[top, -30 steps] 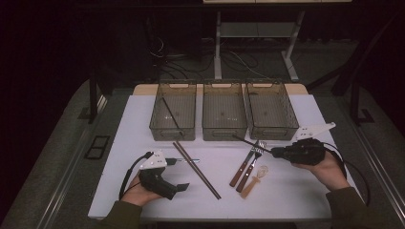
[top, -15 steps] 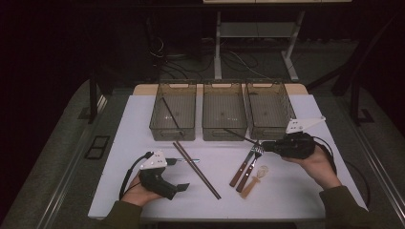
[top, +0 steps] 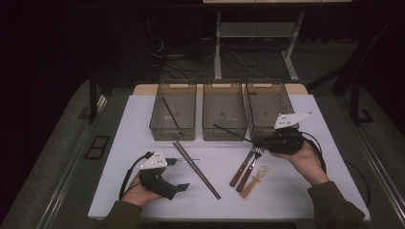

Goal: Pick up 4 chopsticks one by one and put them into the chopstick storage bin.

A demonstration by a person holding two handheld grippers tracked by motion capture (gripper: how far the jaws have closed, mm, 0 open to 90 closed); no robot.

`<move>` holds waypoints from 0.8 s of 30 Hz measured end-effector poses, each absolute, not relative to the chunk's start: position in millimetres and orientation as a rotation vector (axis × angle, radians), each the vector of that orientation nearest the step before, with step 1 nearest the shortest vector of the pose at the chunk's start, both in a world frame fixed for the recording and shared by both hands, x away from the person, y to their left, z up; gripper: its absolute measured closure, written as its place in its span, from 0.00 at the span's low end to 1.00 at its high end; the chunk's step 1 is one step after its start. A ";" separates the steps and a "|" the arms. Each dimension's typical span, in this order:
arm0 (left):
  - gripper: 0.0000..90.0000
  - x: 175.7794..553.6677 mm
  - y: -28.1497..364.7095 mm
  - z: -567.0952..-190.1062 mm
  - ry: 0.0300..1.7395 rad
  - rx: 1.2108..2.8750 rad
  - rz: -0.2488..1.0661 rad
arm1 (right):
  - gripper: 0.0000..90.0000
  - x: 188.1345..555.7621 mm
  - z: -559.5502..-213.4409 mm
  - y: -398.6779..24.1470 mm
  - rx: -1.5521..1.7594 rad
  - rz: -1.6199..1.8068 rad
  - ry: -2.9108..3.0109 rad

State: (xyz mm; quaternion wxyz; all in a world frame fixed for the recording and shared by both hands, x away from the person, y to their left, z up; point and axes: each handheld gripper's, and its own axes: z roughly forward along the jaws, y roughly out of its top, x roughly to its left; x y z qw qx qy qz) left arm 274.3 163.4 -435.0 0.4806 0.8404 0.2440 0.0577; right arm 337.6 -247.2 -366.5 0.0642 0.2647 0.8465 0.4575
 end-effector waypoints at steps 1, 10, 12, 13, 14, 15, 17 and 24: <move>0.00 274.2 163.3 -435.0 0.596 2.048 0.140 | 0.95 338.2 -365.7 -245.0 0.804 1.385 2.554; 0.00 274.5 164.2 -435.1 0.602 2.040 0.139 | 0.95 346.5 -361.1 -224.7 0.800 1.399 2.537; 0.00 274.1 163.8 -435.1 0.604 2.038 0.137 | 0.95 348.5 -360.3 -220.5 0.795 1.403 2.537; 0.00 274.0 163.7 -435.1 0.604 2.039 0.137 | 0.95 349.5 -360.1 -217.8 0.794 1.404 2.533; 0.00 274.2 163.7 -435.2 0.604 2.040 0.137 | 0.95 350.5 -359.9 -215.7 0.797 1.400 2.536; 0.00 274.3 163.9 -435.1 0.603 2.043 0.137 | 0.95 351.4 -359.9 -213.4 0.797 1.398 2.533; 0.00 274.6 163.9 -435.1 0.599 2.045 0.139 | 0.95 352.3 -360.1 -209.2 0.803 1.385 2.527; 0.00 273.3 162.0 -435.5 0.602 2.039 0.130 | 0.95 362.0 -361.7 -190.6 0.834 1.358 2.524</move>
